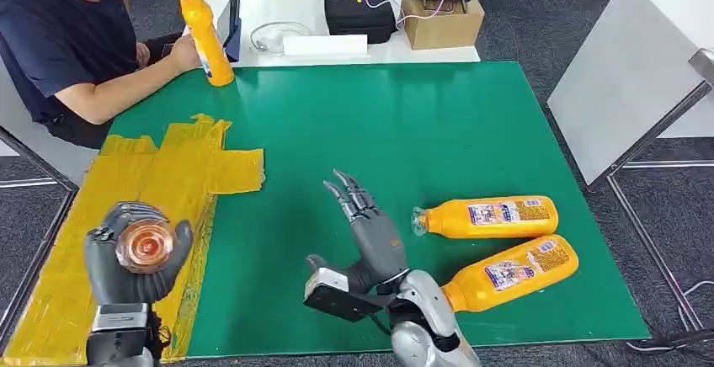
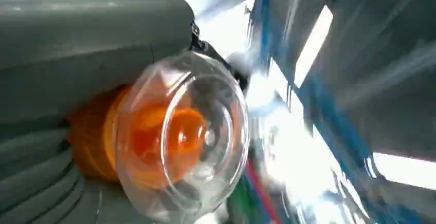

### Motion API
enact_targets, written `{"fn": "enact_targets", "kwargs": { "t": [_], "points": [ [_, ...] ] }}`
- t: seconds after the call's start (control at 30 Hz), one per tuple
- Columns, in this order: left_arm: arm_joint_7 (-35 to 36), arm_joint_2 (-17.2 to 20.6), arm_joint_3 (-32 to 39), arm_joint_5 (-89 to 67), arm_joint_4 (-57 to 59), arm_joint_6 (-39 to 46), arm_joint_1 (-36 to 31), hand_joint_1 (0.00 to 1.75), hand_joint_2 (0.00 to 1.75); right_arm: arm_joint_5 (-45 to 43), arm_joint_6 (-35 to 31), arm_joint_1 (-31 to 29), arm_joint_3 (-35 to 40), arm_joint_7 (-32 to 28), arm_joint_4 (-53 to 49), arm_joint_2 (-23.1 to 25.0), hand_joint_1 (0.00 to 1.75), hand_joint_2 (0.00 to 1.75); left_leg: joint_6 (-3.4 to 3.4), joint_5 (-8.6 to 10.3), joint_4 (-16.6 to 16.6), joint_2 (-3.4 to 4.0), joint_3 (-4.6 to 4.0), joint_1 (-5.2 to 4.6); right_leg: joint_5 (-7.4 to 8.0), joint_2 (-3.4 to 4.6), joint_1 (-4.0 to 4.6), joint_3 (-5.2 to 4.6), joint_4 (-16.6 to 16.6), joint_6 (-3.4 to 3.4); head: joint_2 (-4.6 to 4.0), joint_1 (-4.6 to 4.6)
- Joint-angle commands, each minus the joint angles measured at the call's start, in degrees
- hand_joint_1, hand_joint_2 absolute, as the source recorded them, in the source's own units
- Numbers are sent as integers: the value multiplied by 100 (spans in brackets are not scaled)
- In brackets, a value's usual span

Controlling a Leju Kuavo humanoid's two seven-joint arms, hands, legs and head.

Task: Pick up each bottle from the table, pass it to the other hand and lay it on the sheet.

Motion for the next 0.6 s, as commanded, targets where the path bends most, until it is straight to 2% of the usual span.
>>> {"fn": "enact_targets", "kwargs": {
  "t": [0.03, 0.27, 0.3, 0.33, 0.37, 0.4, 0.43, 0.47, 0.5, 0.53, 0.57, 0.6],
  "points": [
    [486, -248, -606, -3418, -38, 1711, 3, 175, 175, -201, 302, 552, -481, -70, -1456, -1468, 0, 0, 10, 1, -1, -33, 1, -5, -9, -37, -4, 15, -5, 3, 0, 0],
    [435, -209, -550, -3338, -5, 1711, -20, 175, 175, -173, 352, 497, -434, -62, -1421, -1464, 0, 0, 8, -10, -3, -3, 11, -7, -12, -14, -9, 17, -4, 11, 0, 2],
    [590, -266, -374, -4268, 59, 1711, -35, 175, 175, -246, 435, 466, -413, -49, -1450, -1634, 0, 0, 8, -9, -3, -9, 12, -7, -13, -19, -10, 18, -3, 11, 0, 0],
    [995, -111, -488, -4927, 280, 1711, -96, 175, 175, -436, 543, 436, -477, -94, -1511, -1863, 0, 0, 6, -7, -3, -5, 5, -6, -10, -12, -10, 10, -3, 15, 0, 0],
    [1357, 46, -609, -5324, 387, 1711, -143, 175, 175, -524, 594, 405, -528, -114, -1532, -1972, 0, 175, 8, -5, -6, -9, 8, -8, -10, -16, -13, 14, -4, 16, 0, 0],
    [1804, 603, -735, -5413, 553, 1711, -263, 175, 175, -715, 695, 346, -654, -182, -1555, -2108, 0, 175, 12, -6, -9, -9, 17, -9, -11, -18, -12, 23, -9, 15, 0, 0],
    [1936, 886, -718, -5413, 782, 1711, -326, 175, 175, -824, 784, 279, -733, -225, -1552, -2187, 0, 175, 10, -4, -10, -8, 15, -9, -9, -17, -13, 20, -9, 16, 0, -2],
    [2452, 1319, -988, -5413, 1251, 1711, -479, 175, 175, -917, 828, 205, -886, -281, -1529, -2203, 0, 175, 8, 0, -16, -6, 16, -13, -7, -13, -17, 16, -9, 16, 0, 0],
    [3252, 1812, -1597, -5413, 1641, 1711, -718, 175, 175, -949, 865, 172, -992, -333, -1521, -2185, 0, 175, 11, 2, -24, -8, 29, -16, -6, -17, -18, 31, -16, 15, 0, 2],
    [3594, 1996, -1886, -5413, 1893, 1711, -849, 175, 175, -975, 899, 144, -1014, -334, -1535, -2123, 0, 175, 8, 5, -23, -13, 21, -17, -6, -20, -19, 24, -12, 16, 0, 4],
    [4654, 2425, -2865, -5413, 2391, 1711, -1222, 175, 175, -1012, 848, 142, -1135, -487, -1514, -2037, 0, 175, 10, 8, -30, -19, 32, -17, -5, -29, -18, 38, -19, 12, 0, 2],
    [4592, 2368, -2862, -5413, 2640, 1711, -1189, 175, 175, -1111, 855, 137, -1183, -616, -1520, -1986, 0, 175, 6, 12, -29, -29, 26, -19, -6, -37, -19, 32, -14, 10, 0, 0]
  ]
}}
